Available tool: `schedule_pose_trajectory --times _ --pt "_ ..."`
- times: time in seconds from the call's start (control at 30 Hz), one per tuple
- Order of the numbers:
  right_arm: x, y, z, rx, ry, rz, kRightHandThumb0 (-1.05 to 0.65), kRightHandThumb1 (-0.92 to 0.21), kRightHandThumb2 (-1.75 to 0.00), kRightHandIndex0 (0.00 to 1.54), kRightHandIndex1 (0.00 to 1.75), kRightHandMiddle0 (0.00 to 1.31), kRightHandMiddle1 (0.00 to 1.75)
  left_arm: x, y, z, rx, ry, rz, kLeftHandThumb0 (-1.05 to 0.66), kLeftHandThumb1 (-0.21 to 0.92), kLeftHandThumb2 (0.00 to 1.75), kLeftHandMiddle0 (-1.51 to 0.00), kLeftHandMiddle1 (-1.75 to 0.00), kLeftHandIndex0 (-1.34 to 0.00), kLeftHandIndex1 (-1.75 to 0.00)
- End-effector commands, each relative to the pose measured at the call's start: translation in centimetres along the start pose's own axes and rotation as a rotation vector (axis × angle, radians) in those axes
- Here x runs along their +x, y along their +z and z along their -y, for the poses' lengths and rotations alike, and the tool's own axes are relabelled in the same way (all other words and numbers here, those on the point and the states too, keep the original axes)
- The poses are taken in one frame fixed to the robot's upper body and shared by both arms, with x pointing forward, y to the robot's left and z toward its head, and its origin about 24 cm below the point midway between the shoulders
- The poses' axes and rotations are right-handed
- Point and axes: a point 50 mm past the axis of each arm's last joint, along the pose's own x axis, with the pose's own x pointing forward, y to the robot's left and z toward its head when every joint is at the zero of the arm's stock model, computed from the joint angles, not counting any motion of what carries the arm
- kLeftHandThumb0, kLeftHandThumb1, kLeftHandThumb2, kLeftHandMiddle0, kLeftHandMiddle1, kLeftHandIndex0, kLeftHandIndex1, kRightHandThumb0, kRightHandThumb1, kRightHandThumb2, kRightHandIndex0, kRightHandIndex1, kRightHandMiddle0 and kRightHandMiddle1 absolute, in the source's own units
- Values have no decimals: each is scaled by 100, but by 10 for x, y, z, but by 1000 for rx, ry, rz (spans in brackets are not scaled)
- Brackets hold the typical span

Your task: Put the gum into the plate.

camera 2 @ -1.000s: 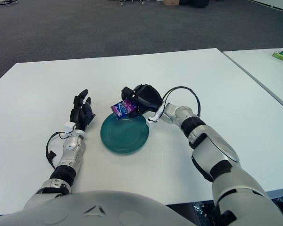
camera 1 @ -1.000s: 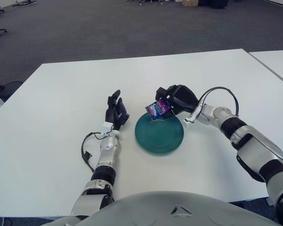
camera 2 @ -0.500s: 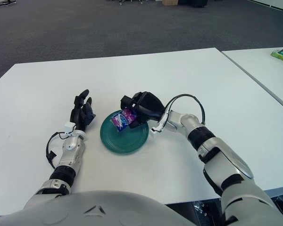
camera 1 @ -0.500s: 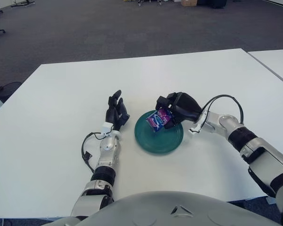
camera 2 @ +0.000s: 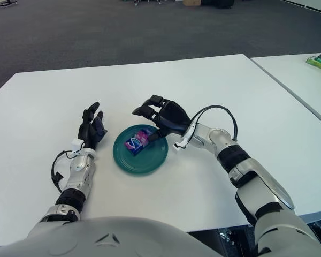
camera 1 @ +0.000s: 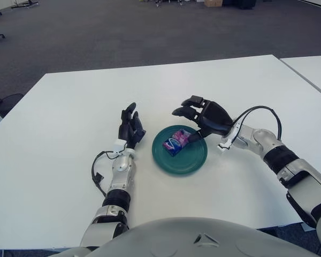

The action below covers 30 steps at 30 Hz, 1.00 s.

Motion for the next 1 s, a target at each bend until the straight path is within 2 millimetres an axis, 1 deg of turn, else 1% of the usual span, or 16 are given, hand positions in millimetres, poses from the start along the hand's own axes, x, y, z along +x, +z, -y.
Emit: schedule_pose_trajectory --times 0.0,0.2,0.37,0.63,0.77,0.87,0.9,0.97 --pt "3 -1 3 -11 -28 -2 -94 -92 -85 13 1 0 37 -37 -44 6 -75 60 -201 -80 92 87 -30 -1 -3 -71" --pt "4 -1 -1 -5 -38 -14 -96 -92 -85 2 0 0 19 -37 -43 6 -77 75 -188 -78 92 88 -31 -2 -6 -73" --pt "5 -1 -3 9 -48 -18 -98 -92 -83 0 0 0 10 -38 -43 5 -86 85 -173 -77 92 88 -32 -1 -7 -74" --pt "6 -1 -6 46 -36 -31 -100 -92 -81 0 0 0 4 -39 -43 5 -70 82 -162 -76 92 90 -31 0 -6 -74" --pt "6 -3 -7 95 -24 -58 -101 -92 -82 0 0 0 3 -39 -42 7 -62 77 -162 -77 92 91 -30 0 -5 -74" --pt "8 -14 -9 200 -15 -154 -101 -92 -83 0 0 0 2 -39 -45 5 -64 79 -181 -78 92 91 -31 0 -4 -74" --pt "7 -23 -13 278 -25 -250 -101 -92 -83 0 0 0 2 -38 -46 4 -67 81 -187 -78 92 91 -31 -1 -4 -74" --pt "5 -33 -19 407 -57 -388 -102 -92 -86 0 0 0 2 -38 -46 4 -69 82 -191 -79 92 91 -31 -1 -4 -74"
